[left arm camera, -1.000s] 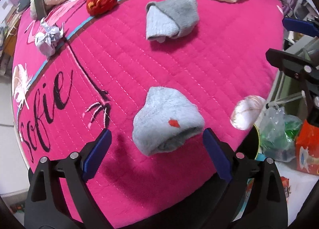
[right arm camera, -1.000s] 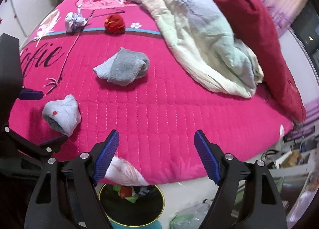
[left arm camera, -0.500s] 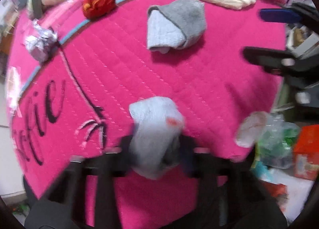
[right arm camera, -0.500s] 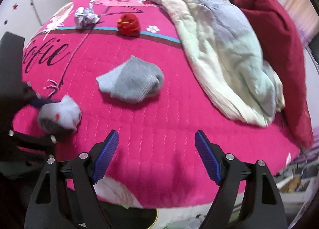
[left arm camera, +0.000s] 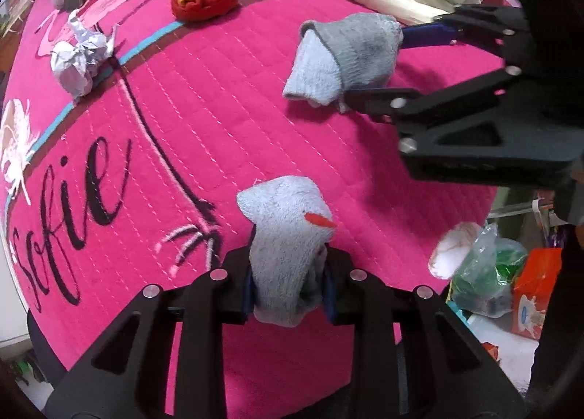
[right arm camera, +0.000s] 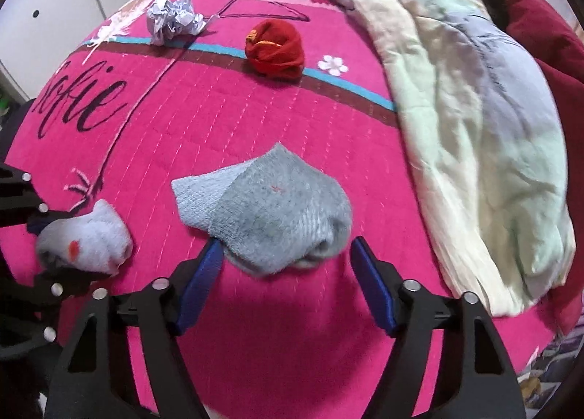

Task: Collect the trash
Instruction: 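Grasp the red-dotted grey sock with the left tool while the right tool grasps the grey sock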

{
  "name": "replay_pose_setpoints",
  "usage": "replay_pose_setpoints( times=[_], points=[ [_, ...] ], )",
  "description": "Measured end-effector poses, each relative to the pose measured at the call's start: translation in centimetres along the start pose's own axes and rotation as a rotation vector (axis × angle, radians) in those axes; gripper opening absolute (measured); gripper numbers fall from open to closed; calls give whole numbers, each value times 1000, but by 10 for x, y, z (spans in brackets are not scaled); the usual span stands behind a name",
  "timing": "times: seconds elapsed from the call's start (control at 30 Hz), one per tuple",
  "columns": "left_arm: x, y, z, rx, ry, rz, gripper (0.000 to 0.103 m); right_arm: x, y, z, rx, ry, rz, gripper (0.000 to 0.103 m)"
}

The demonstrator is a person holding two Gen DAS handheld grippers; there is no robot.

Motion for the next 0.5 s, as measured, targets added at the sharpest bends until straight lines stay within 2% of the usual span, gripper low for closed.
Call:
replay_pose_setpoints(
  times=[0.1,0.17,0.23,0.33,0.5],
  points=[
    [0,0,-6,-18,-9,-6,28,6,7,-9,-17,38,8,52],
    [-1,1,-8,-14,-12,-7,28,6,12,-15,-12,66,21,33],
    [-1,1,-9,-18,-16,-6,28,5,13,-22,-11,81,31,19],
    [-4,2,-12,-13,-12,-2,28,-3,10,-24,13,72,48,14],
    [-13,-3,-17,-13,-12,10,28,-26,-9,-26,93,68,72,13]
  ],
)
Point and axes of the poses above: each gripper's, at about its wrist camera, not at the fingertips, and x roughly the way its jaws point, z to its right, y to its top, the point moved 8 cm from there along x, roughly the way its jaws point
